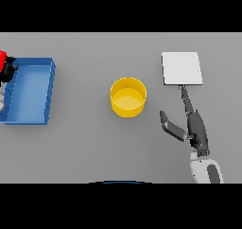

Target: Pick up the red beaker and tilt it to pour out 1 green nut into yellow bowl. Pick up the yellow bowl and place it on the metallic measuring scale.

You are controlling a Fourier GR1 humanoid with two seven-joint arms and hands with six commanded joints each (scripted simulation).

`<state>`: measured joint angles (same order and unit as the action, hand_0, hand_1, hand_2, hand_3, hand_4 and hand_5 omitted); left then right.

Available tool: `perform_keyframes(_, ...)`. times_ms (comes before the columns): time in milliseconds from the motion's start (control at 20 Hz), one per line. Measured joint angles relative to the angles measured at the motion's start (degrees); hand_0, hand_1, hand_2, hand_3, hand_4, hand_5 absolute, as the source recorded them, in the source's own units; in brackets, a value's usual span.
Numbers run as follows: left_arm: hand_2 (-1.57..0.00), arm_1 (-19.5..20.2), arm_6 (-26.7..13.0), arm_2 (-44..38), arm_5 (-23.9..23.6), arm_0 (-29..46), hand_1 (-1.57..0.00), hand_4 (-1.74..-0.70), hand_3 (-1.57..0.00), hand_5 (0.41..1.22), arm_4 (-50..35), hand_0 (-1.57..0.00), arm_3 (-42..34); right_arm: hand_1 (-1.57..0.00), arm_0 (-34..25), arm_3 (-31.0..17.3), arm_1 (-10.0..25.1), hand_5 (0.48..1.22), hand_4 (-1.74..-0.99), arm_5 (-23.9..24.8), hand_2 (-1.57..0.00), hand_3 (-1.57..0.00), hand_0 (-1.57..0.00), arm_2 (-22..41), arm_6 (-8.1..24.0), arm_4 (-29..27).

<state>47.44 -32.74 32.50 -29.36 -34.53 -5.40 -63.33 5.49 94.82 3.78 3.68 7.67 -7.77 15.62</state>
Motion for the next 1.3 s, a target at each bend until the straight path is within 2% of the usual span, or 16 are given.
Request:
perform_keyframes(50, -1.57, 0.26, -0.23, 0.61, -0.46, 0.31, -1.57, -1.74, -1.55, 0.967, -0.36, -1.57, -0.38, 0.0, 0.22, 0.2, 0.4, 0.664, -1.205, -0.01, 0.0, 0.0, 0.0, -0.6, -0.05, -0.53)
perform_keyframes(100, -1.57, 0.61, -1.97, 1.7, -0.03, 0.24, -1.57, -1.67, -1.55, 0.908, 0.4, -1.57, -0.63, 0.0, -0.12, 0.13, 0.12, 0.667, -1.202, -0.14, 0.0, 0.0, 0.0, -0.36, -0.38, -0.62)
perform_keyframes(150, -1.57, 0.69, -2.28, 2.28, 0.71, 0.37, -1.57, -1.53, -1.5, 0.865, 1.15, -1.57, -0.8, 0.0, -0.01, 0.34, 0.21, 0.664, -1.197, -0.2, 0.0, 0.0, 0.0, -0.24, -0.83, -0.5)
perform_keyframes(200, -1.43, 0.77, -2.02, 2.38, 1.45, 0.54, -1.45, -1.37, -1.36, 0.83, 1.48, -1.56, -0.95, 0.0, 0.08, 0.44, 0.11, 0.663, -1.192, -0.18, 0.0, 0.0, 0.0, -0.13, -0.78, -0.44)
perform_keyframes(250, -1.19, 1.63, -0.43, 2.38, 4.46, 1.32, -1.18, -1.23, -1.13, 0.803, -0.33, -1.46, -2.19, 0.0, -0.02, 0.58, 0.12, 0.663, -1.188, -0.32, 0.0, 0.0, 0.0, -0.25, -0.25, -0.75)
perform_keyframes(350, -0.77, 2.85, -1.01, 2.26, 10.07, 1.92, -0.76, -1.03, -0.72, 0.758, -3.55, -0.93, -3.82, 0.0, -0.07, 0.5, -0.28, 0.665, -1.185, -0.29, 0.0, 0.0, 0.0, 0.01, 0.32, -0.7)
perform_keyframes(400, -0.61, 4.14, -1.11, 2.36, 12.56, 2.57, -0.6, -0.97, -0.58, 0.74, -4.78, -0.75, -5.65, 0.0, 0.12, 0.92, 0.03, 0.665, -1.181, -0.24, 0.0, 0.0, 0.0, -0.1, -0.13, -0.66)
perform_keyframes(500, -0.39, 5.38, -1.1, 2.53, 15.18, 3.02, -0.39, -0.88, -0.37, 0.71, -5.8, -0.48, -6.81, 0.0, 0.93, 1.6, -0.27, 0.667, -1.184, -0.14, 0.0, 0.0, 0.0, 0.73, -0.23, 0.18)
perform_keyframes(650, -0.2, 5.35, -0.34, 2.2, 17.23, 2.81, -0.2, -0.82, -0.19, 0.684, -7.26, -0.24, -6.79, 0.0, 1.03, 1.56, -0.12, 0.666, -1.187, -0.03, 0.0, 0.0, 0.0, 0.46, 1.26, 0.18)
perform_keyframes(800, -0.1, 4.4, 0.85, 1.97, 16.48, 2.48, -0.1, -0.79, -0.1, 0.674, -7.08, -0.12, -5.87, 0.0, 0.64, 1.11, -0.17, 0.66, -1.193, -0.42, 0.0, 0.0, 0.0, 0.53, 2.13, 0.01)
perform_keyframes(1000, -0.04, 3.99, 3.29, 0.5, 15.26, 1.61, -0.04, -0.79, -0.04, 0.671, -7.54, -0.05, -5.2, 0.0, 0.54, 1.3, 0.62, 0.662, -1.198, 1.08, 0.0, 0.0, 0.0, 1.32, 2.17, 3.4)
perform_keyframes(1050, -0.03, 3.64, 3.59, 0.46, 15.01, 1.52, -0.03, -0.78, -0.03, 0.674, -7.52, -0.04, -4.88, 0.0, -0.32, 1.28, 0.7, 0.677, -1.175, 1.0, 0.0, 0.0, 0.0, 1.7, 3.42, 4.13)
perform_keyframes(1100, -0.03, 3.47, 4.42, 0.51, 14.54, 1.91, -0.03, -0.78, -0.02, 0.679, -7.3, -0.03, -4.9, 0.0, -0.44, 1.16, 1.57, 0.694, -1.162, -0.7, 0.0, 0.0, 0.0, 2.03, 1.98, 3.49)
perform_keyframes(1150, -0.02, 3.03, 4.47, 0.36, 14.36, 1.44, -0.02, -0.78, -0.02, 0.685, -7.36, -0.03, -4.41, 0.0, -1.77, 1.1, 2.23, 0.708, -1.18, -1.96, 0.0, 0.0, 0.0, 2.45, 1.66, 3.41)
perform_keyframes(1300, -0.01, 2.66, 4.03, 0.61, 13.98, 1.8, -0.01, -0.79, -0.01, 0.704, -7.51, -0.01, -4.78, 0.0, -6.64, 0.31, 5.66, 0.707, -1.234, -5.37, 0.0, 0.0, 0.0, 4.55, 2.38, 6.45)
